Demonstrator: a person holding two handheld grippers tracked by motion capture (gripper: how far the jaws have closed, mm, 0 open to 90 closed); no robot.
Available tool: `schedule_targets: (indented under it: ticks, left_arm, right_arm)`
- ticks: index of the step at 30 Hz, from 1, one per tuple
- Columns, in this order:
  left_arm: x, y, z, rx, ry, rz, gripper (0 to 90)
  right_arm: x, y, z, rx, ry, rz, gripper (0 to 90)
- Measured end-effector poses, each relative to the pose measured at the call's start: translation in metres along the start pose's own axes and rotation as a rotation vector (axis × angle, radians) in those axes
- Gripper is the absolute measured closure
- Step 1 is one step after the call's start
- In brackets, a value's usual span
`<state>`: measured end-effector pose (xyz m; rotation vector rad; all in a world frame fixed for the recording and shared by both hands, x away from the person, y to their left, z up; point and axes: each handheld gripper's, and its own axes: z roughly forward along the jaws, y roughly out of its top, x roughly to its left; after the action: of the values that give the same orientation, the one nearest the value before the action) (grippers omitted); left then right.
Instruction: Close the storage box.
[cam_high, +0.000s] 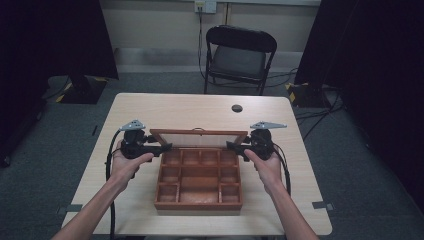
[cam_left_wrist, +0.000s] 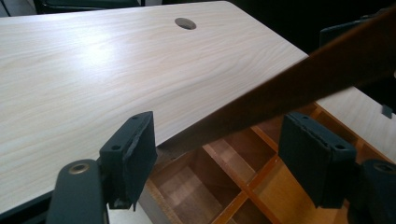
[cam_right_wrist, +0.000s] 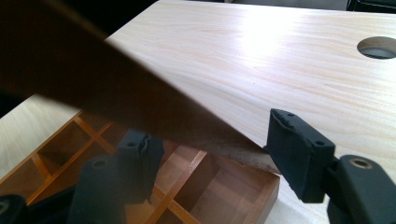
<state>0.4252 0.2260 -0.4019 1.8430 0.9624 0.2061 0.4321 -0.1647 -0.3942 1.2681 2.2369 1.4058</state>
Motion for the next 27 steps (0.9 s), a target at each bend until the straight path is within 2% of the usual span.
schedule_targets:
  ticks: [3,9,14,15,18,20,22,24,27]
  left_arm:
    - [0.000,0.001,-0.001,-0.001,-0.001,0.002,26.3]
    - [-0.002,0.000,-0.002,0.014,-0.002,0.013,24.2]
    - [-0.005,0.000,-0.005,-0.005,-0.025,0.006,24.0]
    - [-0.009,0.001,-0.005,-0.010,-0.020,0.023,24.0]
    - [-0.011,0.001,-0.004,-0.007,-0.033,0.032,23.9]
    - [-0.014,-0.001,-0.005,-0.002,-0.031,0.036,23.8]
    - [-0.016,-0.002,-0.006,0.000,-0.031,0.045,23.5]
    - [-0.016,-0.003,-0.007,0.002,-0.031,0.052,23.2]
    - [-0.018,-0.004,-0.008,0.000,-0.031,0.053,23.1]
  right_arm:
    - [0.002,-0.002,-0.002,0.025,0.002,0.011,27.9]
    - [0.002,-0.007,-0.007,0.026,0.008,0.014,28.0]
    - [0.001,-0.012,-0.013,0.042,0.015,0.007,27.3]
    - [0.001,-0.014,-0.015,0.055,0.019,0.009,27.3]
    - [-0.002,-0.019,-0.019,0.070,0.018,0.009,27.6]
    - [-0.005,-0.022,-0.021,0.084,0.005,0.012,28.2]
    - [-0.010,-0.025,-0.023,0.127,-0.003,0.040,29.1]
    - [-0.014,-0.028,-0.025,0.133,-0.041,0.037,29.8]
    - [-0.020,-0.027,-0.029,0.142,-0.072,0.047,30.3]
